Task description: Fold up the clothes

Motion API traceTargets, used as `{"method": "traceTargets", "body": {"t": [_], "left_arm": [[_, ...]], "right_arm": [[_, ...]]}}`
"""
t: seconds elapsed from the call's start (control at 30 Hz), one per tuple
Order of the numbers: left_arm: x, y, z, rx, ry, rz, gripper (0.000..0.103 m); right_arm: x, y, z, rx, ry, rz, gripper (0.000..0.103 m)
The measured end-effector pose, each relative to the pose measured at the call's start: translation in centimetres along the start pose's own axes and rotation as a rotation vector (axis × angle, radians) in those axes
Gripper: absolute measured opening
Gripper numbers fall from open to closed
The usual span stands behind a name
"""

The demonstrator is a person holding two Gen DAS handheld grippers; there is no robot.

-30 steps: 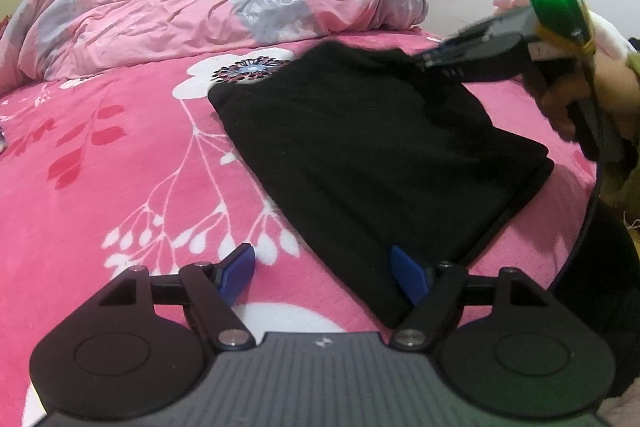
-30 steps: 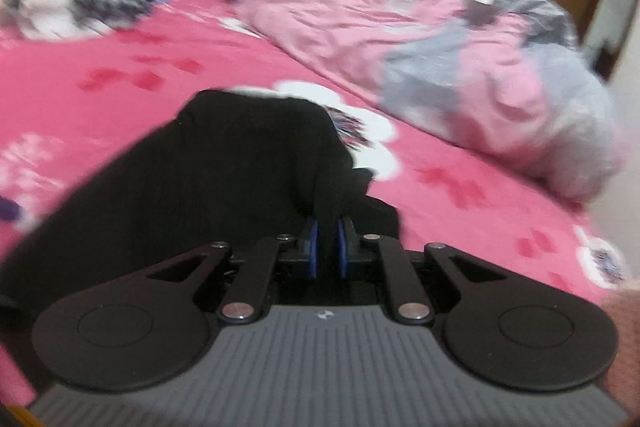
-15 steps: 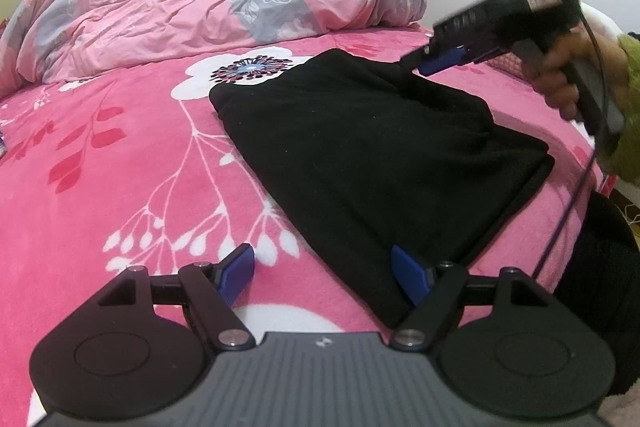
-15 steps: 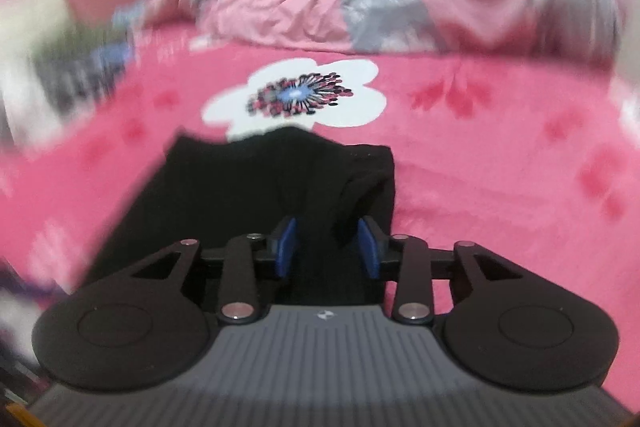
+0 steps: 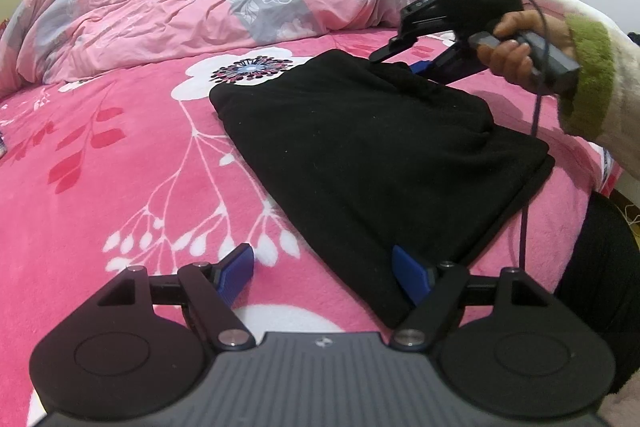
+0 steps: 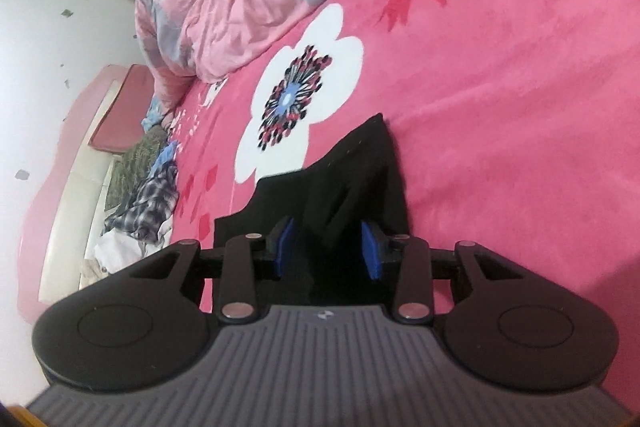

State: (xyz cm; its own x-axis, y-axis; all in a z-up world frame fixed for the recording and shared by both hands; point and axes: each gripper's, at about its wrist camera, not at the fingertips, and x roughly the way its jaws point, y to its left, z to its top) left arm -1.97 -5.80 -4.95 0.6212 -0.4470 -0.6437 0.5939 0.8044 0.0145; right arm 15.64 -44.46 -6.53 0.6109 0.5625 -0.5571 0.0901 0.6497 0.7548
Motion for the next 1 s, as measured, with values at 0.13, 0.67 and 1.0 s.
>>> {"method": "traceTargets", "body": {"t": [0.13, 0.67, 1.0], "left_arm": [[0.0, 0.0, 0.0, 0.001, -0.001, 0.000, 0.078], [0.0, -0.1, 0.0, 0.004, 0.005, 0.005, 0.078], [0.3, 0.0, 0.5, 0.010, 0.020, 0.009, 0.081]], "right_arm": [[1.0, -0.1, 0.6, -0.008, -0.003, 0.012, 0.026], [2.9, -1.5, 1.6, -0.236, -0.160, -0.011, 0.007], [-6.6, -5.4, -1.4, 0.103, -0.317, 0.117, 0.018]]}}
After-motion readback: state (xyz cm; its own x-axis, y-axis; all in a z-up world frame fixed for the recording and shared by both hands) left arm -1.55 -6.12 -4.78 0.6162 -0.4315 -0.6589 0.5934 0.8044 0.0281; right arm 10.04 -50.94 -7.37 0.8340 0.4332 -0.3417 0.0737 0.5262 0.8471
